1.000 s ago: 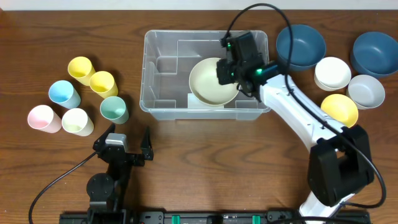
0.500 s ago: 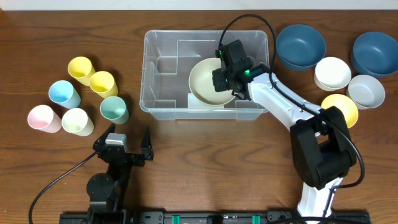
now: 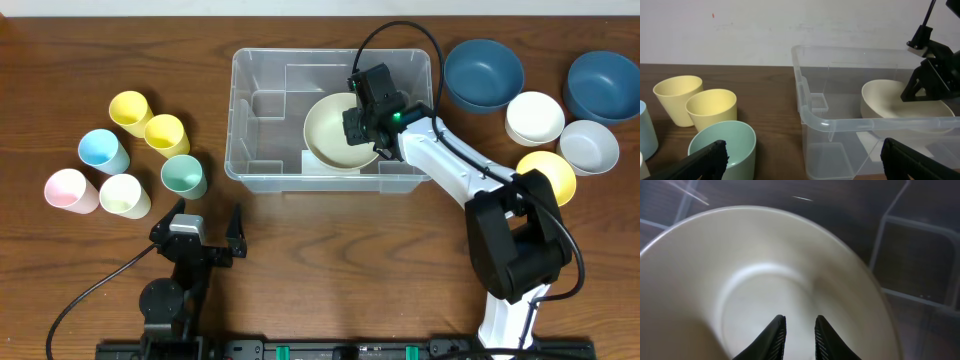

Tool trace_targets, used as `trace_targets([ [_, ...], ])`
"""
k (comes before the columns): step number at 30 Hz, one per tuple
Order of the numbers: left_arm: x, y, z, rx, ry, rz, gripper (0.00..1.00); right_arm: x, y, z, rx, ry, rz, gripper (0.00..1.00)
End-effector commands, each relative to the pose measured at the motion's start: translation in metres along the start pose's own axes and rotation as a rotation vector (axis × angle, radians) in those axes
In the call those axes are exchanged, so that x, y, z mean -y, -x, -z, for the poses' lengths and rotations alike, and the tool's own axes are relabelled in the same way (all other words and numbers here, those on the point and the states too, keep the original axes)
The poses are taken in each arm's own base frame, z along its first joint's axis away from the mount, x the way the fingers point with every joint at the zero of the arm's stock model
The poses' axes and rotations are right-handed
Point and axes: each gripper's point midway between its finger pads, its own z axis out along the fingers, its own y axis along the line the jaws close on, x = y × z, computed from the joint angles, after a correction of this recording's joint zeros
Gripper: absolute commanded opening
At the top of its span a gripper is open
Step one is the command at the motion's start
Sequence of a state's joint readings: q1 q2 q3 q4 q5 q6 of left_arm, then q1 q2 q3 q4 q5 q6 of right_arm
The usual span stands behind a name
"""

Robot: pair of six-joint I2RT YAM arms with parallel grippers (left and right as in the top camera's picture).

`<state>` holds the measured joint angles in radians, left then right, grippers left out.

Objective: Pack container
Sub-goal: 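Lower the cream bowl into the bin and open the right gripper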

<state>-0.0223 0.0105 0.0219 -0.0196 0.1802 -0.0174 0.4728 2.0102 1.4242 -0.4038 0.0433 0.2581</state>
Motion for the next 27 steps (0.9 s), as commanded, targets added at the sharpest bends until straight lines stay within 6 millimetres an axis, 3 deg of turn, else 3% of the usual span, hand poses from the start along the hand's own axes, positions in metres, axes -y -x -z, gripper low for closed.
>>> trace_targets([
  [1, 0.000, -0.015, -0.001, -0.045, -0.007, -0.011, 0.98, 0.008, 0.006, -0.005, 0.020, -0.060, 0.020, 0.22],
  [17, 0.000, -0.015, -0.001, -0.045, -0.007, -0.011, 0.98, 0.052, 0.019, -0.003, 0.060, -0.185, 0.010, 0.20],
  [27, 0.000, -0.015, -0.001, -0.045, -0.007, -0.011, 0.98, 0.070, 0.028, -0.002, 0.087, -0.207, -0.014, 0.20],
])
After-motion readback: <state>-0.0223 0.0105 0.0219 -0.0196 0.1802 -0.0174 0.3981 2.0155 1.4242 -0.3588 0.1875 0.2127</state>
